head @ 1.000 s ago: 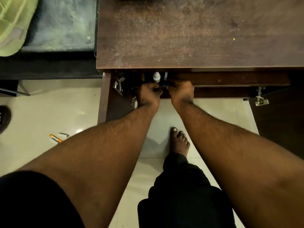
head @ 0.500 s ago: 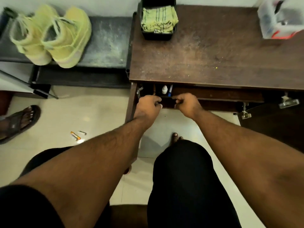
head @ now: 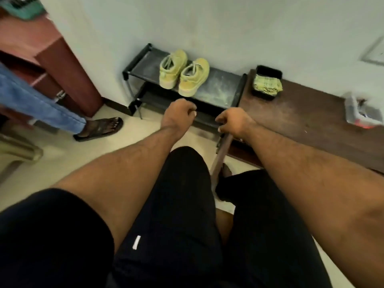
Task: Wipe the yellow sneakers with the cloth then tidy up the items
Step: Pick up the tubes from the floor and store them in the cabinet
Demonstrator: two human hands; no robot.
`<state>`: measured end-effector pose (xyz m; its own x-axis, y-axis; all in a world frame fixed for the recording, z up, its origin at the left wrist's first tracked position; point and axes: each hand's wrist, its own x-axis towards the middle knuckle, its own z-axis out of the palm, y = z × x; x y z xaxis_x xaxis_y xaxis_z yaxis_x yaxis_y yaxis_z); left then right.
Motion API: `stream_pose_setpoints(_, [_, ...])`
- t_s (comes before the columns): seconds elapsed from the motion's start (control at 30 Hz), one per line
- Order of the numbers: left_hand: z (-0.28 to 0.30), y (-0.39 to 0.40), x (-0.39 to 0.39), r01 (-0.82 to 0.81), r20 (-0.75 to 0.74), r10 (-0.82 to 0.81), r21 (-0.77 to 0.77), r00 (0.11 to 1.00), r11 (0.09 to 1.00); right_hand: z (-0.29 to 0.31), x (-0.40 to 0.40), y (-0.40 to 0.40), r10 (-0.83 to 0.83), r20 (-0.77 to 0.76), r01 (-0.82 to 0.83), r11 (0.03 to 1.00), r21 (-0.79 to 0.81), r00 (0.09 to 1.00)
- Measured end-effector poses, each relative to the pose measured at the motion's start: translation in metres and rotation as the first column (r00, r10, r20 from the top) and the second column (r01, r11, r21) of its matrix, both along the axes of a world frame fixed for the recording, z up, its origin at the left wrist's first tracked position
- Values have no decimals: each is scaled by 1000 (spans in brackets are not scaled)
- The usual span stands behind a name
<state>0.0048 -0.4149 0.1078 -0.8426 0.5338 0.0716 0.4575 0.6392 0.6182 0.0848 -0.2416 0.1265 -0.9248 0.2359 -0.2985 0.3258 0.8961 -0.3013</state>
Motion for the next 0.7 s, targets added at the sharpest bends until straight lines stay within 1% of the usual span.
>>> stream_pose_setpoints(0.03, [-10,-19,-8,-36,14,36,-11,999,999,-3,-12,-12,34,4,-34,999,-14,999])
stream_pose_setpoints(0.1, [-40,-62,-24,-163,90,166,-44,982,986,-14,-42,-41,99,16,-99,995,-31,995])
stream_pose_setpoints(0.17, [-78,-103,-34,-289,171,301,-93,938,953,-36,-71,-67,149,41,-147,988,-51,988])
stream_pose_setpoints(0.2, [-96,-119,-35,-327,210,347,-121,914,937,-48,-81,-77,174,59,-170,983,-63,983])
stream_pose_setpoints(0.33, [-183,-171,-41,-406,359,473,-249,804,879,-130,-128,-116,313,185,-299,949,-97,932])
stream_pose_setpoints(0.43, [-242,-189,-40,-426,431,534,-327,727,843,-197,-152,-131,371,268,-341,927,-155,889])
stream_pose_setpoints(0.57, [-320,-195,-34,-477,533,612,-384,584,790,-282,-174,-136,445,364,-386,894,-227,818])
stream_pose_setpoints(0.63, [-351,-190,-29,-541,574,679,-426,457,725,-319,-182,-134,471,403,-402,882,-247,785])
stream_pose_setpoints(0.7, [-375,-184,-21,-625,598,738,-455,313,634,-350,-186,-135,470,425,-387,881,-272,773])
